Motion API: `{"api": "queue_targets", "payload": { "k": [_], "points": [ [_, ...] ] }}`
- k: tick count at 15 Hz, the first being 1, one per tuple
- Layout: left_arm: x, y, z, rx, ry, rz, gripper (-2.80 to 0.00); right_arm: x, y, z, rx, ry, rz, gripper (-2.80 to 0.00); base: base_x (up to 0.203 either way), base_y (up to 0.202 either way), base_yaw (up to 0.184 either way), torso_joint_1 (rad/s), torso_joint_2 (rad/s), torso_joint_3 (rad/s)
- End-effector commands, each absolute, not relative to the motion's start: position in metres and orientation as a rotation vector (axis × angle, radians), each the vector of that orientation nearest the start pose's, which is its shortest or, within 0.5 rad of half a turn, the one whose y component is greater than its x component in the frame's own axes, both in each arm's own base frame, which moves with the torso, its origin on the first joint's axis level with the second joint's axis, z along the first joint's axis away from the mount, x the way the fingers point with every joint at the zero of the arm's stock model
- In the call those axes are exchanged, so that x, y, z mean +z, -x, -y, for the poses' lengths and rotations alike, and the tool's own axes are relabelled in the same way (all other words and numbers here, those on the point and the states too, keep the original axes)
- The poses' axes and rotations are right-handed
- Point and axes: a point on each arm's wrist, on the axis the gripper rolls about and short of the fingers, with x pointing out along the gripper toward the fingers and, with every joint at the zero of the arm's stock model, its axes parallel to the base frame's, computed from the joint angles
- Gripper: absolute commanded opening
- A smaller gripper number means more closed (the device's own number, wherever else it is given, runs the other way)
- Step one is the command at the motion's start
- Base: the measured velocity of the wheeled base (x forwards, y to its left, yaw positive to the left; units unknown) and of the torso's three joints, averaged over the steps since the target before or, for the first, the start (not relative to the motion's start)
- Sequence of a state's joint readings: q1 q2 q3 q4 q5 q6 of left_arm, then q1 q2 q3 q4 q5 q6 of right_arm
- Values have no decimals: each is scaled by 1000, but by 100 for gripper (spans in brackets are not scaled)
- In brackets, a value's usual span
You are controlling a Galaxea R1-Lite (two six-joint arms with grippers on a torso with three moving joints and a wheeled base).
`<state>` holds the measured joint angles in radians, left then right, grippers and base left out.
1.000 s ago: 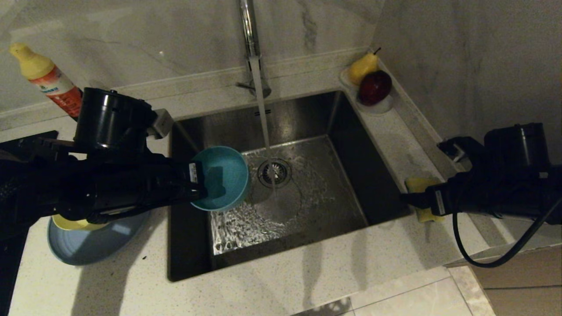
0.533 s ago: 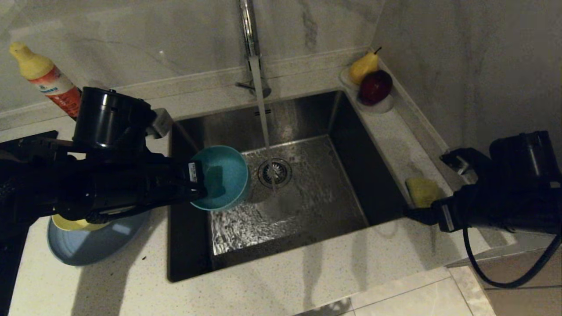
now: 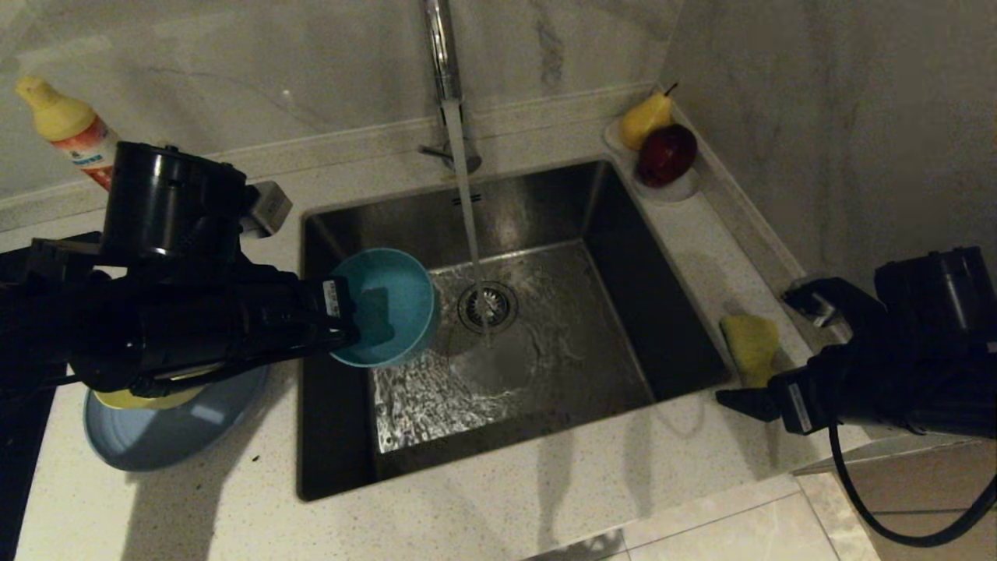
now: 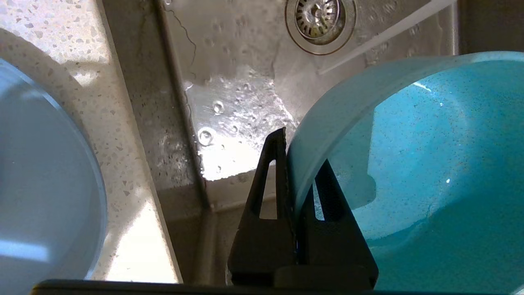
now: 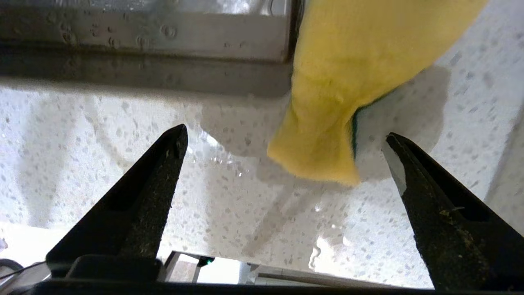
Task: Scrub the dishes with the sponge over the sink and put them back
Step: Pick up a bowl and the sponge
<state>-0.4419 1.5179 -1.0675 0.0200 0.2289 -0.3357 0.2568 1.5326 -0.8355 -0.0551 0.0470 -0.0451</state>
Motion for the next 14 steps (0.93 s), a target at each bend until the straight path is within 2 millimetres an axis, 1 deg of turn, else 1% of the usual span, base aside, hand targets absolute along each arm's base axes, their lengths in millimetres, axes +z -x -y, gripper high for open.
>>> {"api": "queue_targets", "payload": {
  "k": [1,5,9,14],
  "points": [
    [247,-241,108,-131,180,-468,-280,182,-242,-65,309,111,-639,0,0,0,0,0,0,0],
    [255,-235,105,-134,206,-442,-280,179,-246,-65,306,116,-645,0,0,0,0,0,0,0],
    [256,-235,105,-132,205,-440,-280,184,-243,-64,311,125,-628,0,0,0,0,0,0,0],
    [256,-235,105,-132,204,-438,-280,180,-245,-66,313,129,-642,0,0,0,0,0,0,0]
  ]
}}
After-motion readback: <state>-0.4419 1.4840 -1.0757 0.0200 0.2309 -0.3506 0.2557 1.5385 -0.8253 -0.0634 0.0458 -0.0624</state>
